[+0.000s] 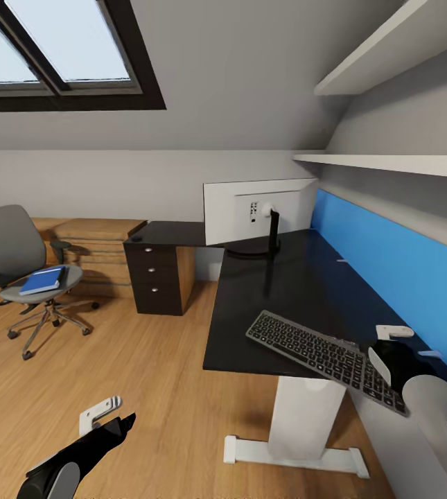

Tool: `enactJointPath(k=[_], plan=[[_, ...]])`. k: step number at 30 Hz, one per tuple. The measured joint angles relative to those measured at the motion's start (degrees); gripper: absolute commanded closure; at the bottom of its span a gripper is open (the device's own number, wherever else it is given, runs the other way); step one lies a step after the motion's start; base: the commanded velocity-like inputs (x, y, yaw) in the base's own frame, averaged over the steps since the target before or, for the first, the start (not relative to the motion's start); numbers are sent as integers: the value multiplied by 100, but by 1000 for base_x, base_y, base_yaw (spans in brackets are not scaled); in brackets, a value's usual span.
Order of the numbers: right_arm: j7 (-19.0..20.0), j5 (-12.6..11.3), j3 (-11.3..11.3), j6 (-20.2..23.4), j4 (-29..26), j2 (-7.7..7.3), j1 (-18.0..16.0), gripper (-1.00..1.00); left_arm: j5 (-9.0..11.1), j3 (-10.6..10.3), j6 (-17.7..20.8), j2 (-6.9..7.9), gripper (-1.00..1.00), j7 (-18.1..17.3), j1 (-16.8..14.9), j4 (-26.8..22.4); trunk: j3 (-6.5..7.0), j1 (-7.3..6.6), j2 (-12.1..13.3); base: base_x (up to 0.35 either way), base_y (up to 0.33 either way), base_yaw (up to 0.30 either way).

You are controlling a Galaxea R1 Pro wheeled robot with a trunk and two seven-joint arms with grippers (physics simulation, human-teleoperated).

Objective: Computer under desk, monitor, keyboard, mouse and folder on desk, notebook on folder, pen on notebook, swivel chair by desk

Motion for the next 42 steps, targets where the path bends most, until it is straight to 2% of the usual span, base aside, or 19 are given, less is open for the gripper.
enactJointPath(k=[42], plan=[[0,18,0,-4,-4,0,0,-100,9,-9,1,0,-100,0,0,2,0,-1,0,-93,49,0]])
